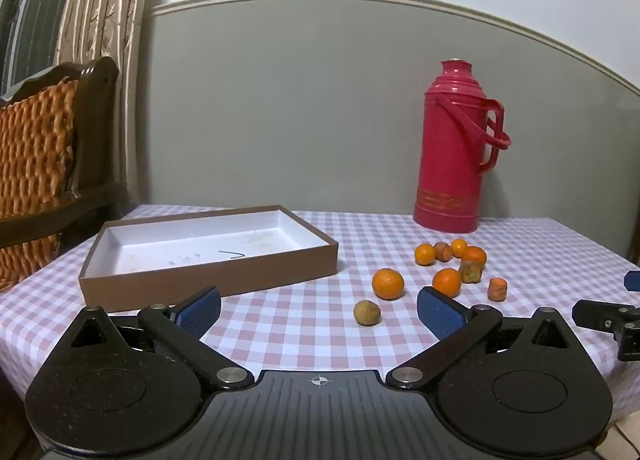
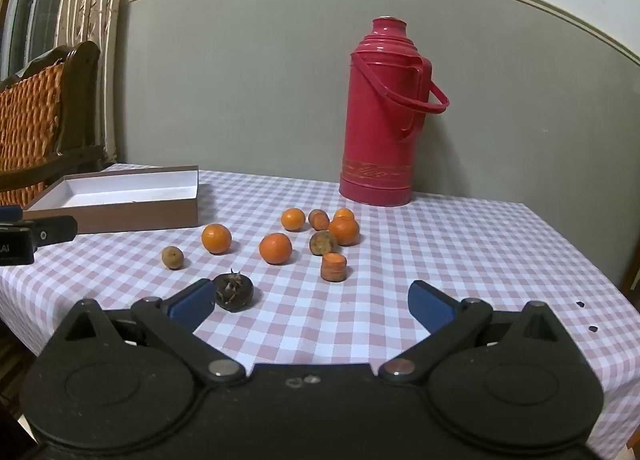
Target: Organize fruits
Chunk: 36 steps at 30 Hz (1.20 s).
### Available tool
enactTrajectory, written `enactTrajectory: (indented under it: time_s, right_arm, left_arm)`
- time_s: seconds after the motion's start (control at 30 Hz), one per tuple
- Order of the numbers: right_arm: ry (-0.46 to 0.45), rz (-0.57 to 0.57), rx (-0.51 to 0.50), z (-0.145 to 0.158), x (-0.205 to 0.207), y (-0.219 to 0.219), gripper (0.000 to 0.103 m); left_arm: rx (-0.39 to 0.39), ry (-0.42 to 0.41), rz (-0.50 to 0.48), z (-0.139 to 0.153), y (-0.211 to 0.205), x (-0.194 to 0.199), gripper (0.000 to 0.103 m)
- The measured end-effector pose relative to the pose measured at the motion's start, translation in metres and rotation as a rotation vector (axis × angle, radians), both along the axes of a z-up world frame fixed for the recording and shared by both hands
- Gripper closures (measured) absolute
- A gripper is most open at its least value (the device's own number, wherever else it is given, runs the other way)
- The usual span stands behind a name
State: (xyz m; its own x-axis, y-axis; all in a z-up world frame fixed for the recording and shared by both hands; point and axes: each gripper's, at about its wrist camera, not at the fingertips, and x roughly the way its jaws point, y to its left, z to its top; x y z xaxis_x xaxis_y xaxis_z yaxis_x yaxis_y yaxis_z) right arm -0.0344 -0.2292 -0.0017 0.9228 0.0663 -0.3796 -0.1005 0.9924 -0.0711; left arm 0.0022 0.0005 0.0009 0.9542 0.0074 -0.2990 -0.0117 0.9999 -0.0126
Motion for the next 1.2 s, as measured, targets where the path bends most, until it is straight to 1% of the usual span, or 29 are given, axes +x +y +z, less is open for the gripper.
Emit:
enactTrajectory:
  time_s: [1.2]
  right_arm:
    - [-0.006,0.002,-0.003,0.0004,-0.0011,0.0001,0.006]
  left_arm:
    - [-0.001,-0.002,-0.006,-0.0010,0.0012,-0.0009,0.000]
